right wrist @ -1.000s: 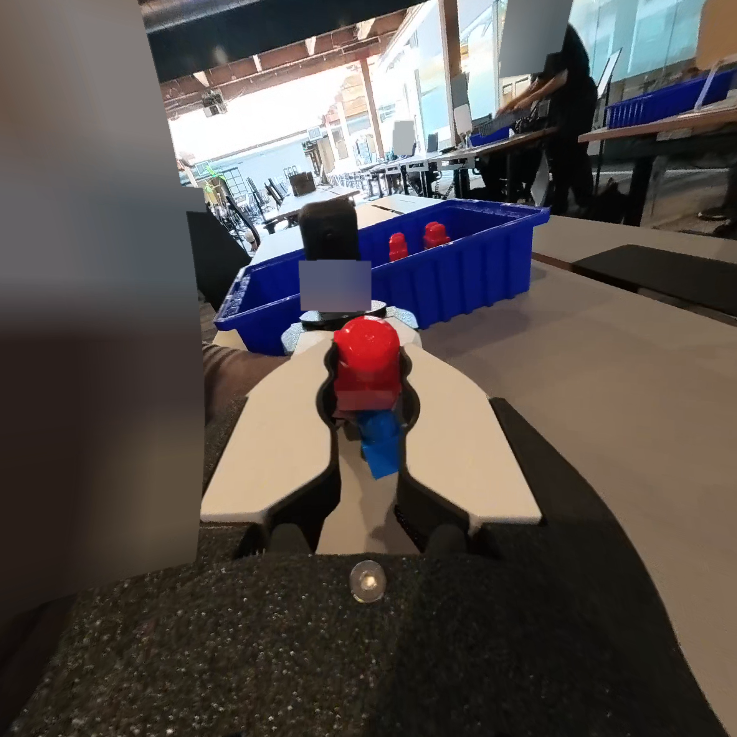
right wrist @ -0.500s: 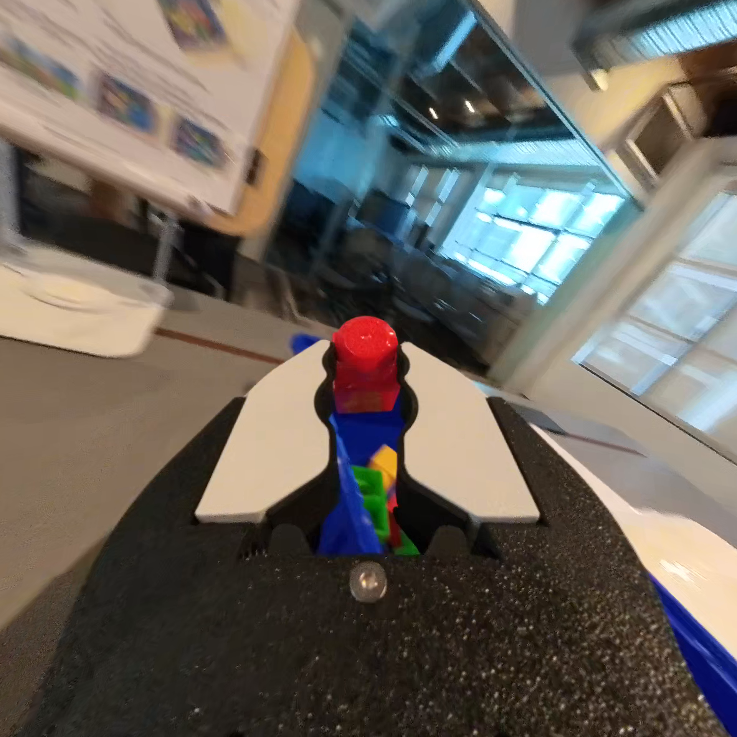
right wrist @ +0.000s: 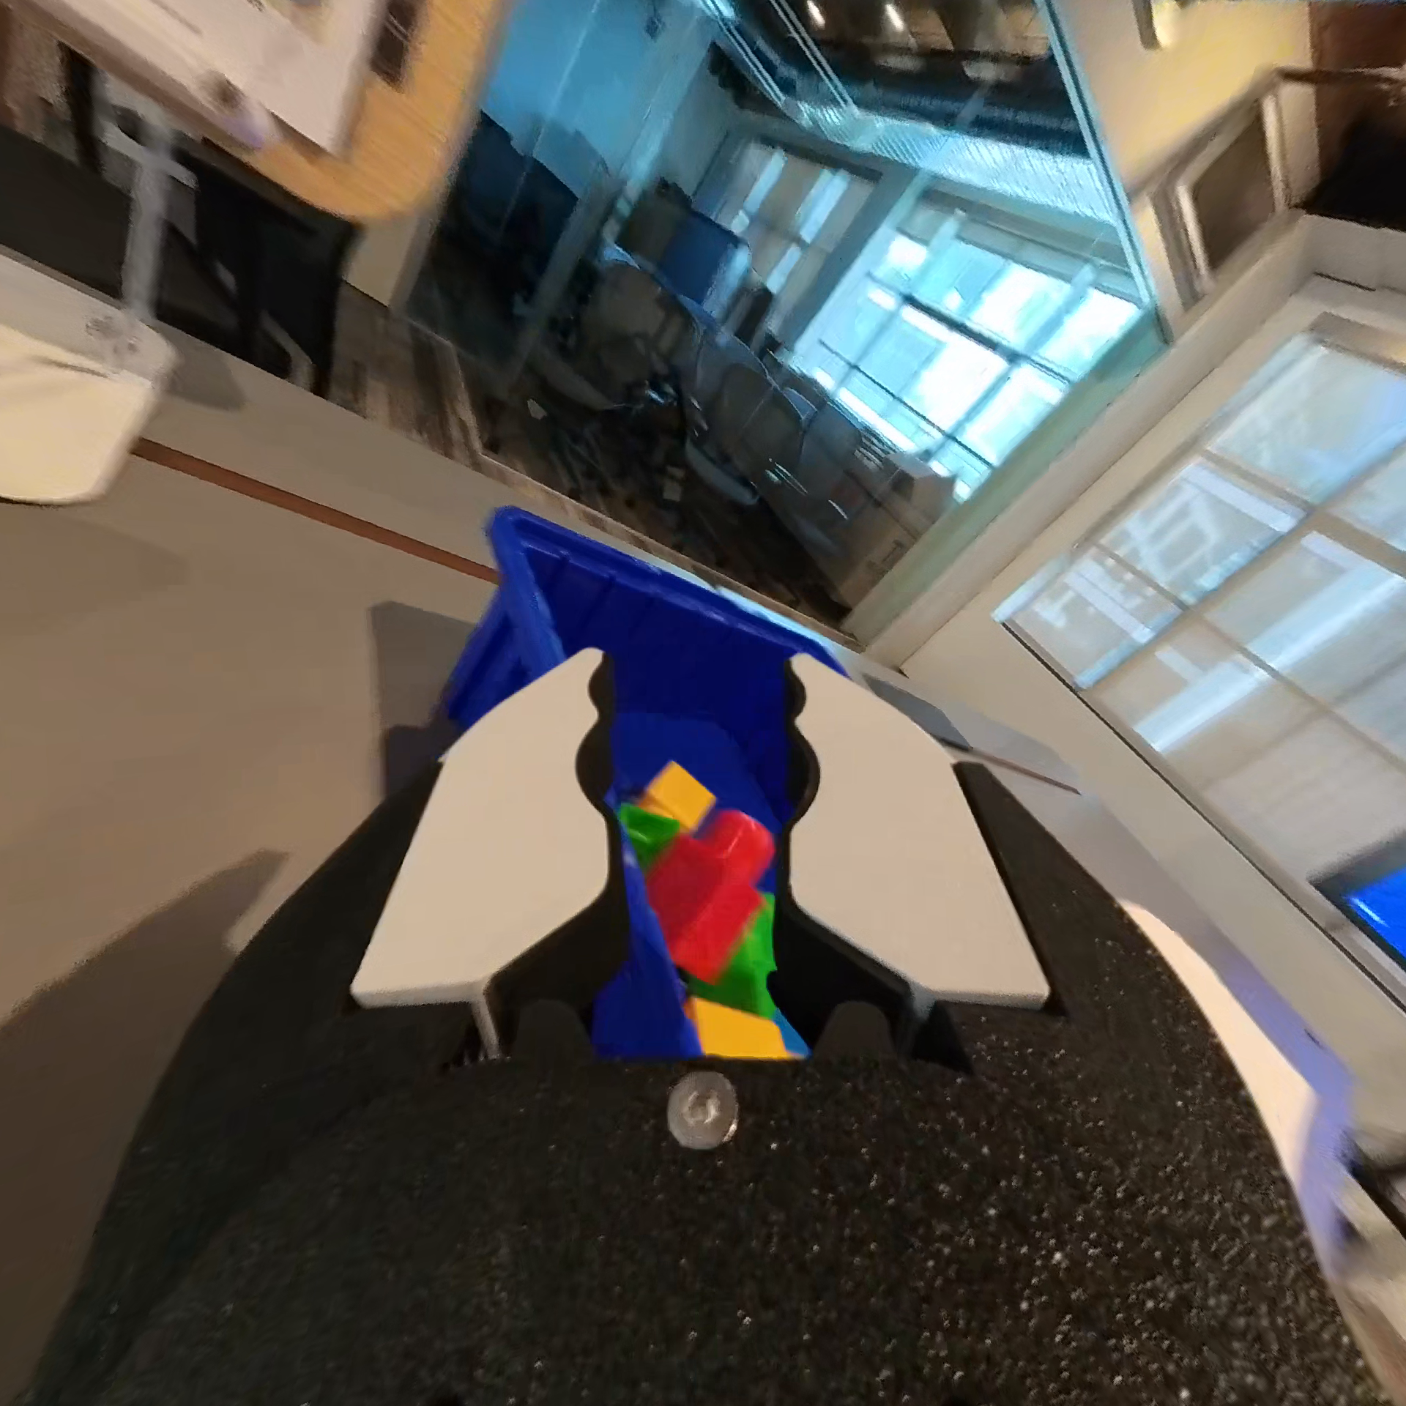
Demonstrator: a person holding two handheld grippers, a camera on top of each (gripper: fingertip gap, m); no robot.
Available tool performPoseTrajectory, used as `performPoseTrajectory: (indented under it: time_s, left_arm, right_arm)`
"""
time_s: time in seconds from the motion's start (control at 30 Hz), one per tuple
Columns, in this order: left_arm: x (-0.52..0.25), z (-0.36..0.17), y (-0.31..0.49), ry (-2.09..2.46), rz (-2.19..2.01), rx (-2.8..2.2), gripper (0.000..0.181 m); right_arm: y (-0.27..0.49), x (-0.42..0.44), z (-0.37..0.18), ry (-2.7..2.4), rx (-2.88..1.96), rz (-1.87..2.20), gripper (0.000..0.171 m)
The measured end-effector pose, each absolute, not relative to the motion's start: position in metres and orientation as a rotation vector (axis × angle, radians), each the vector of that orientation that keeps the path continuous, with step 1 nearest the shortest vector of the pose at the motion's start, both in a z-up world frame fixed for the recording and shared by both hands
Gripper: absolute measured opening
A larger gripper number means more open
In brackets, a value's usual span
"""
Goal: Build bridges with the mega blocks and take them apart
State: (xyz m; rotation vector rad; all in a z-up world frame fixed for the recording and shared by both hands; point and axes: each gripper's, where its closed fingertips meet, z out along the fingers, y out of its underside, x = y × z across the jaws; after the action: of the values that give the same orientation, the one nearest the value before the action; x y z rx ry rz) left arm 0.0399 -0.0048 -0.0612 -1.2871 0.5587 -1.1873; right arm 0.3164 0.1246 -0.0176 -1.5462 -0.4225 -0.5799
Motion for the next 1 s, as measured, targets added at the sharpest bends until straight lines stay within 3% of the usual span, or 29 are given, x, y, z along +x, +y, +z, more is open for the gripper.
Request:
performPoseTrajectory:
  time_s: [0.17,0.4,0.63,0.87,1.0]
  left_arm:
    - [0.028,-0.058,0.004,0.469,-1.145,-1.272,0.051]
    - [0.015,-0.056,0.013,0.373,-1.120,-1.271,0.049]
    - [0.017,-0.058,0.013,0.384,-1.091,-1.278,0.049]
    - [0.017,-0.058,0.014,0.380,-1.097,-1.285,0.049]
    - [0.017,-0.059,0.014,0.383,-1.102,-1.286,0.049]
  right_arm:
    - [0.091,0.184,-0.032,-0.902,-1.339,0.103,0.037]
    - [-0.020,0.057,-0.110,-1.541,-1.316,0.946,0.054]
    - [-0.041,0.015,-0.157,-1.702,-1.420,0.836,0.058]
    - [-0.046,0.000,-0.167,-1.741,-1.441,0.740,0.054]
    - [-0.048,-0.001,-0.167,-1.749,-1.431,0.740,0.041]
